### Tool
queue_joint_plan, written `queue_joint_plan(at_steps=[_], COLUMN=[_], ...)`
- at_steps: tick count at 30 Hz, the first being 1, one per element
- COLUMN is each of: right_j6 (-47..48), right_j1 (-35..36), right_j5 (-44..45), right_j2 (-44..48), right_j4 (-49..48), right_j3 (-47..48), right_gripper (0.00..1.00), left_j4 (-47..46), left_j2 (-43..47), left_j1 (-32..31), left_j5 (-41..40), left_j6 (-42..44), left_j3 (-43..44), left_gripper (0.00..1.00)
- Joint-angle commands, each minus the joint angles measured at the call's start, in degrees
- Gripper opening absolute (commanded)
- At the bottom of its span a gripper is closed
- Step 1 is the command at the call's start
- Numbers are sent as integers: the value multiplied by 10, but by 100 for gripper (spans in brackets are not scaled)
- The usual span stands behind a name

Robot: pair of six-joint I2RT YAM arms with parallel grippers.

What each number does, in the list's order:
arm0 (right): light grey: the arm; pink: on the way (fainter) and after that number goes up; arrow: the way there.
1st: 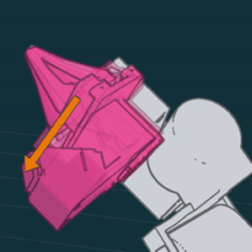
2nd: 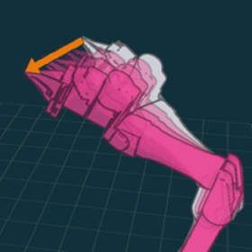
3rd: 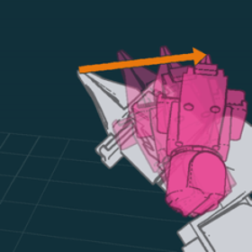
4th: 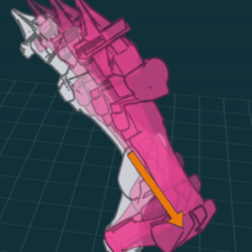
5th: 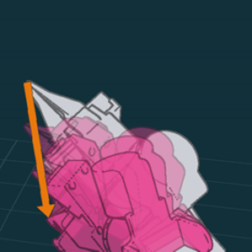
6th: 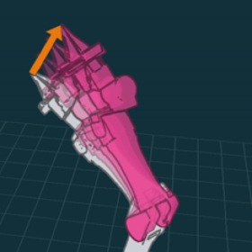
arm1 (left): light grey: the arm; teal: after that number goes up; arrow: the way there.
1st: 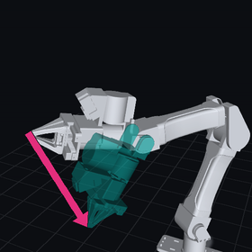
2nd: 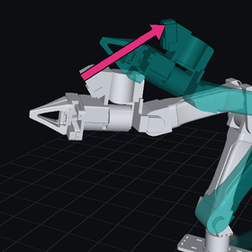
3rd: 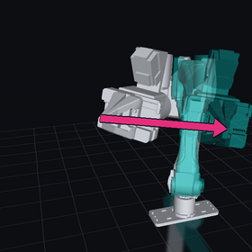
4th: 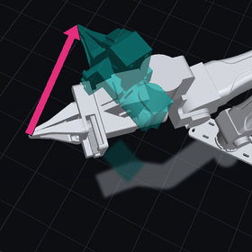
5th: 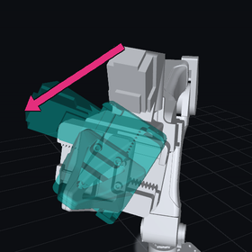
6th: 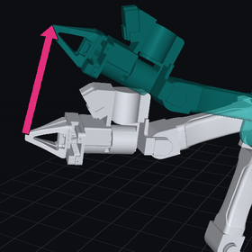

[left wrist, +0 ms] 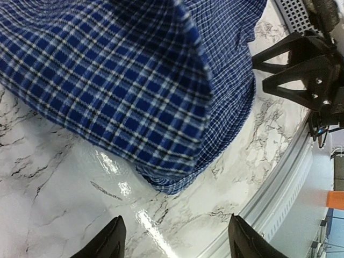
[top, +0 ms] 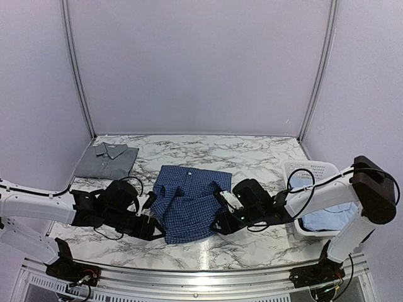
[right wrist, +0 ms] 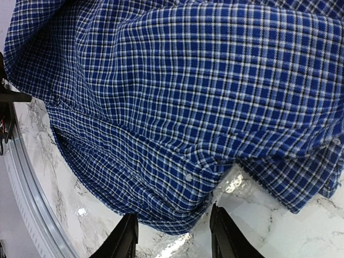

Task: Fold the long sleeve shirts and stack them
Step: Pick up the corner of the shirt from the center of the board, then fold the corner of the shirt at the center of the board.

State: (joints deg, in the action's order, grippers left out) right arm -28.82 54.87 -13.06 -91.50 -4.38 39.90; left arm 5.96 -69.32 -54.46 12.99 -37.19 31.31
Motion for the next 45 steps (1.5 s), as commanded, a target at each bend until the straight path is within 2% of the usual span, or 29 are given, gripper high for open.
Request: queue_joint_plan(at_steps=[1,6,9,13,17,21,28,34,38,39,40,43,44,45], right_j6=[-3,-13,-17,-19,-22,-21,-19,-26,-26,-26,-26,-18,-15,-13], right_j1=[5,6,7,7,7,8,-6,-70,-107,-114,-121,-130,-132,-135], right_j5=[-4,-8,-11,-13,-7,6,50,56,65,67,68,95,102,109], right_j2=[-6,-9,-13,-16,-4,17,26,-41,-95,-108,-118,-129,-128,-124], right_j4=[-28,-49,-58,-62,-52,-22,76,95,81,76,75,87,91,94], right_j3=[-5,-17,-20,-16,-6,23,119,209,258,269,281,309,314,316], right_gripper=[41,41,40,30,11,0,0,0,2,6,12,33,37,39], left_j4=[-71,-128,-153,-158,-137,-110,-68,-47,-54,-54,-54,-54,-54,-62], left_j2=[-58,-116,-140,-151,-139,-125,-124,-216,-289,-304,-323,-349,-351,-351], left_j1=[-11,-18,-21,-21,-21,-16,47,136,182,191,199,220,226,232], left_j5=[-19,-18,-11,-17,-44,-65,-43,8,36,40,44,50,49,50], left_j6=[-4,-8,-12,-16,-17,-15,-12,10,16,16,19,24,24,25], left_j3=[1,16,21,29,44,74,149,242,310,327,344,385,392,396], left_gripper=[67,64,57,39,16,2,0,0,8,16,31,65,75,80])
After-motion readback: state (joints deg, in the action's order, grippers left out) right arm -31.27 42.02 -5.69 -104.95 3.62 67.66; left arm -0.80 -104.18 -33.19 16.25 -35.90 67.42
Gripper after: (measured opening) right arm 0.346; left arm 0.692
